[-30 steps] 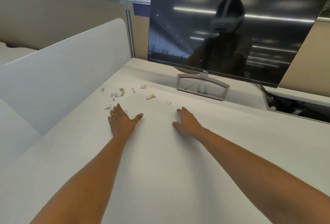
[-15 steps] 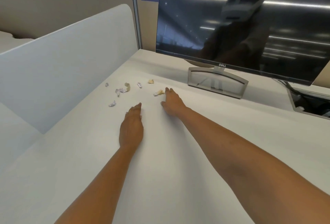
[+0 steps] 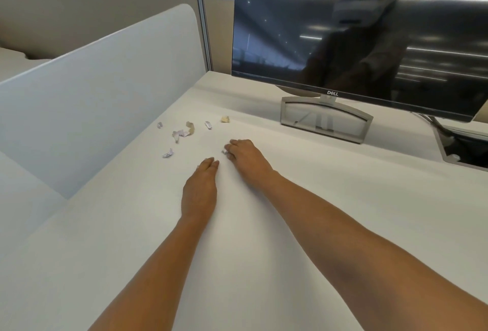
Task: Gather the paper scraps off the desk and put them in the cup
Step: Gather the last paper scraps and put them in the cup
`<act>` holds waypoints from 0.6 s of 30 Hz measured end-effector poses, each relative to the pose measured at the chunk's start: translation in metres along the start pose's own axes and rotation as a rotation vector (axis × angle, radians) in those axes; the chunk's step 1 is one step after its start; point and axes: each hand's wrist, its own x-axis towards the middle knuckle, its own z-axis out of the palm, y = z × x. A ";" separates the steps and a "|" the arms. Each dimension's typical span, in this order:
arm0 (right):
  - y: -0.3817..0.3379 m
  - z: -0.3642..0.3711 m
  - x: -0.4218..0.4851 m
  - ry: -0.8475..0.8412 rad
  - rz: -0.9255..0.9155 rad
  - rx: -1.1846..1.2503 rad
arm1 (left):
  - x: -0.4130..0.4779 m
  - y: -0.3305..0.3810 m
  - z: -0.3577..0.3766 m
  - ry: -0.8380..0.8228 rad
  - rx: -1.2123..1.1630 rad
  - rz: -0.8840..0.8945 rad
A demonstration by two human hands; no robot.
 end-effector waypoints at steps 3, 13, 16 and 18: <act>-0.005 -0.001 -0.011 0.012 0.012 -0.011 | -0.003 0.004 0.000 -0.013 0.019 0.010; -0.012 -0.008 -0.065 0.094 0.109 0.136 | -0.021 0.035 -0.008 -0.150 0.462 0.142; -0.011 -0.007 -0.089 0.096 0.156 0.171 | -0.036 0.043 -0.016 -0.184 0.664 0.140; -0.011 -0.006 -0.107 0.100 0.170 0.174 | -0.051 0.046 -0.019 -0.194 0.829 0.186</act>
